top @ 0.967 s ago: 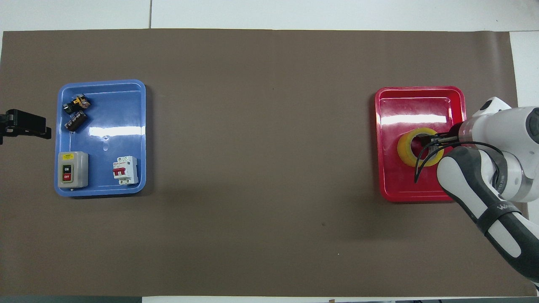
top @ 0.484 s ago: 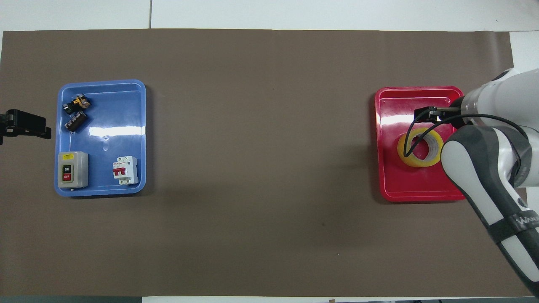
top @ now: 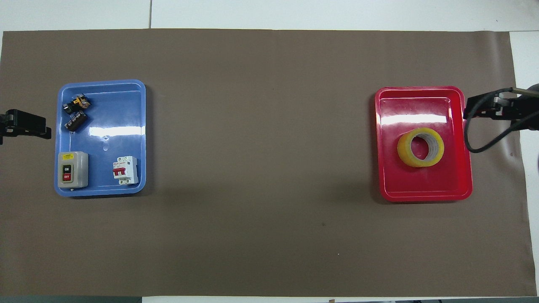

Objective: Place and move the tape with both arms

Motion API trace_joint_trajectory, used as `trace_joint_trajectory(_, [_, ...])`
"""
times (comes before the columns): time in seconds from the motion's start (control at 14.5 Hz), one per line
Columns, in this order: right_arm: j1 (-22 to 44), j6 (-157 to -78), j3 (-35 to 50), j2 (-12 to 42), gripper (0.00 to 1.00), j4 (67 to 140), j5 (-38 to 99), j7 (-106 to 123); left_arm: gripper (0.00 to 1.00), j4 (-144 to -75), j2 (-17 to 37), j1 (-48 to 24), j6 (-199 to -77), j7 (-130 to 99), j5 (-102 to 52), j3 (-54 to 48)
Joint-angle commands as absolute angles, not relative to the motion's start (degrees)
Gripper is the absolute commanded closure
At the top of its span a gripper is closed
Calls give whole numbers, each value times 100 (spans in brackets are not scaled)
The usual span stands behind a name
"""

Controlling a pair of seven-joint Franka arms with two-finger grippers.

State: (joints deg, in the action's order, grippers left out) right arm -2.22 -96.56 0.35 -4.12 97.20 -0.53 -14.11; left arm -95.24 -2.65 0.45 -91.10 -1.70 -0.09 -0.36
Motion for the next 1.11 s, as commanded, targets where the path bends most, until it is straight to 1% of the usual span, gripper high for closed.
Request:
trace_joint_trajectory(0.0, [-316,-8766,53,-238,0,8879,-8,-1459,0,-9510,-264,62,-9026,-106,-123,-35])
trace_joint_trajectory(0.07, [-308,-8528,53,-220,0,8720,-26,-1433,0,-9510,-264,62,-9018,-114,-123,-35])
trace_joint_trajectory(0.21, [-246,-8245,88,-220,0,8648,0,-1415,0,-9510,-264,62,-9026,-114,-123,-35])
trace_joint_trajectory(1.04, [-246,-8165,105,-299,0,8789,-53,-651,0,-9510,-264,62,-9018,-114,-123,-35])
